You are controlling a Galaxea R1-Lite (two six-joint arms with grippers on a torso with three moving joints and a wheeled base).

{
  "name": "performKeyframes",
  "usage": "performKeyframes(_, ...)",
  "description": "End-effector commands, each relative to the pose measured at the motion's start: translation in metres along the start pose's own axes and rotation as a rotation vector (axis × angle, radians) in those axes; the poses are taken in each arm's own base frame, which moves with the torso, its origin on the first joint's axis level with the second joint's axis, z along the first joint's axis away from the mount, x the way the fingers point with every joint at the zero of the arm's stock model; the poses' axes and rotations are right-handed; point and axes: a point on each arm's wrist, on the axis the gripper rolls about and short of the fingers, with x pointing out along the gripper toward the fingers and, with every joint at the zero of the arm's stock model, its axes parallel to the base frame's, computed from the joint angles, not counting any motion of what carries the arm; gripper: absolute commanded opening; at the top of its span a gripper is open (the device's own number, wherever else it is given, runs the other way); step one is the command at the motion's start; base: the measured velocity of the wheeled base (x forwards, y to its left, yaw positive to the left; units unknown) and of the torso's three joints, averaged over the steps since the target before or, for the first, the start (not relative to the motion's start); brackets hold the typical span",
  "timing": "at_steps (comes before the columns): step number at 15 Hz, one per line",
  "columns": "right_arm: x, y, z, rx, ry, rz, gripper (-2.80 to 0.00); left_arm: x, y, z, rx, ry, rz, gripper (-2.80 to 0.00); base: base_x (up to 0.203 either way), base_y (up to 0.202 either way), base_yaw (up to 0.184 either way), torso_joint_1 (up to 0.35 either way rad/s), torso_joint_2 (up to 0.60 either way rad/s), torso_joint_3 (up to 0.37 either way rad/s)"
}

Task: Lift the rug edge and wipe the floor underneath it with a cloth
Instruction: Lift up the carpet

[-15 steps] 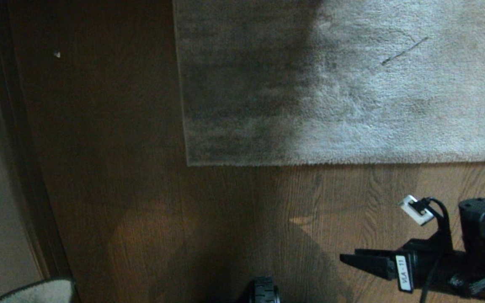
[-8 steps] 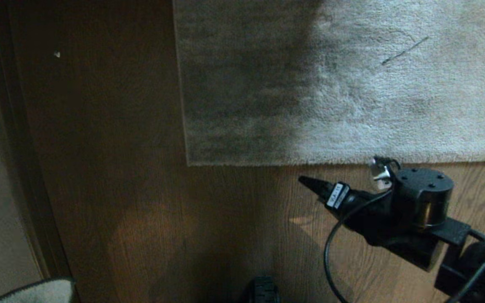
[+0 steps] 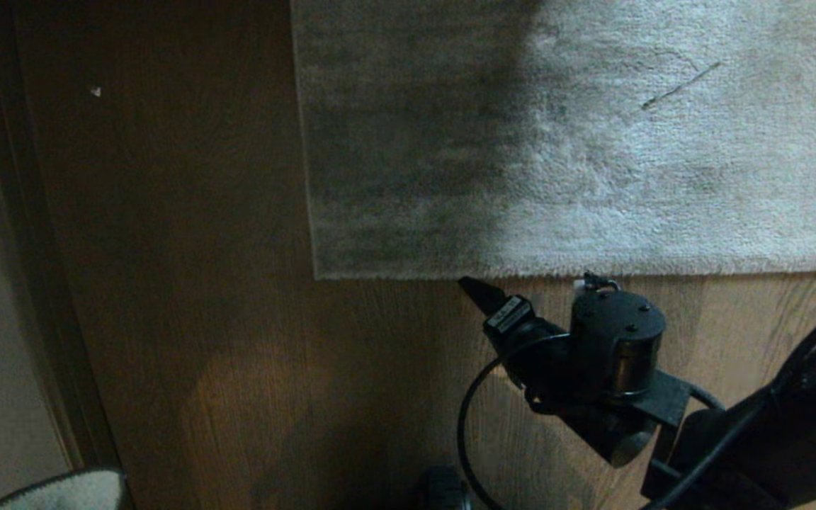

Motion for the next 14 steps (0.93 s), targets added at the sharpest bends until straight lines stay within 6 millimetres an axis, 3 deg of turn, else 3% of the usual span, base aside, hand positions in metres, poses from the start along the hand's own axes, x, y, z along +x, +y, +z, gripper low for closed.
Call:
performKeyframes(1, 0.011, -0.001, -0.009, 0.006, -0.037, 0.005, 0.0, 0.0, 0.0, 0.0, 0.0, -0.001, 0.0, -2.8, 0.0, 0.0, 0.0, 0.0, 0.0, 0.0)
performKeyframes(6, 0.015, -0.006, -0.016, -0.166, -0.112, 0.005, 0.0, 0.0, 0.0, 0.0, 0.0, -0.001, 0.0, -2.8, 0.0, 0.0, 0.0, 0.0, 0.0, 0.0)
performKeyframes(10, 0.015, -0.005, -0.036, -0.299, -0.118, 0.076, 0.0, 0.0, 0.0, 0.0, 0.0, -0.001, 0.0, -2.8, 0.0, 0.0, 0.0, 0.0, 0.0, 0.0)
performKeyframes(14, 0.017, -0.017, -0.057, -0.438, -0.099, 0.097, 0.0, 0.0, 0.0, 0.0, 0.0, -0.001, 0.0, -2.8, 0.0, 0.0, 0.0, 0.0, 0.0, 0.0)
